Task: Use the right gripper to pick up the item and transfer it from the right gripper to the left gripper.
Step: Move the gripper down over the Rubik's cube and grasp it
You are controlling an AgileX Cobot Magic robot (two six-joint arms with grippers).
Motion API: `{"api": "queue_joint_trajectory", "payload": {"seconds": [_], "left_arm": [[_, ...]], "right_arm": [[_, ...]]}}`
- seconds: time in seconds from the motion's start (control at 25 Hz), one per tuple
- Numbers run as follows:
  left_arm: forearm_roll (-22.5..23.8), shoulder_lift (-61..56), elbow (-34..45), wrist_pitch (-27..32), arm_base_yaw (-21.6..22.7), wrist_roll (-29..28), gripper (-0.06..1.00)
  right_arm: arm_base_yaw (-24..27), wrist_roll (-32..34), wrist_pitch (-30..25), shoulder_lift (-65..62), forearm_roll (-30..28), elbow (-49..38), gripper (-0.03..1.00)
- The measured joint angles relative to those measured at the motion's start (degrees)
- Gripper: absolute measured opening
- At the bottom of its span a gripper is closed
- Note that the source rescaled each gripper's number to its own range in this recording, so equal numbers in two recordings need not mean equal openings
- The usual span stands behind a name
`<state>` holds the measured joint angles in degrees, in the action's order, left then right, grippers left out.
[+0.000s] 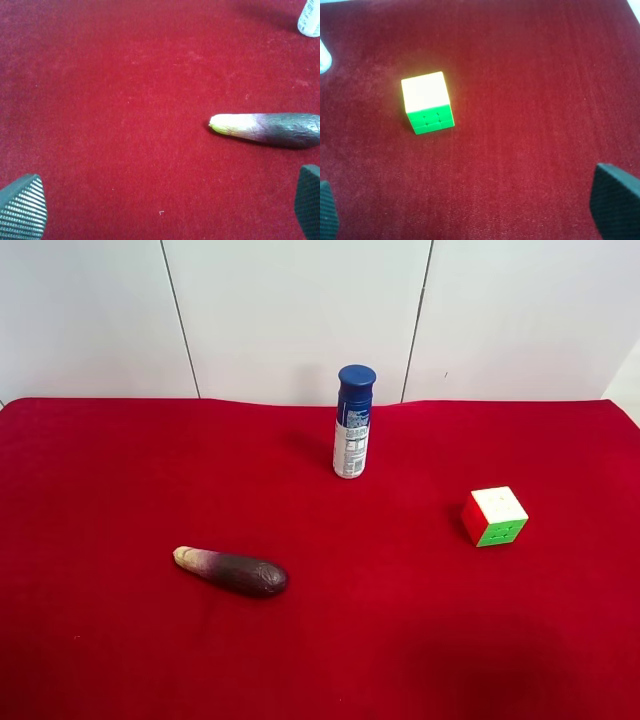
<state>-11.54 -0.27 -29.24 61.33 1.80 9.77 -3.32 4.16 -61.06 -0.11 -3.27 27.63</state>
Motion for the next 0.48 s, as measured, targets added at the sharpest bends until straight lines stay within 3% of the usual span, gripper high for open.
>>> {"api": "queue_joint_trajectory", "payload": {"seconds": [0.48], "left_arm": [[0.00, 0.00, 0.00, 0.00, 0.00, 0.00, 1.00]], "right_arm": [[0.00, 0.00, 0.00, 0.00, 0.00, 0.00, 1.00]]}}
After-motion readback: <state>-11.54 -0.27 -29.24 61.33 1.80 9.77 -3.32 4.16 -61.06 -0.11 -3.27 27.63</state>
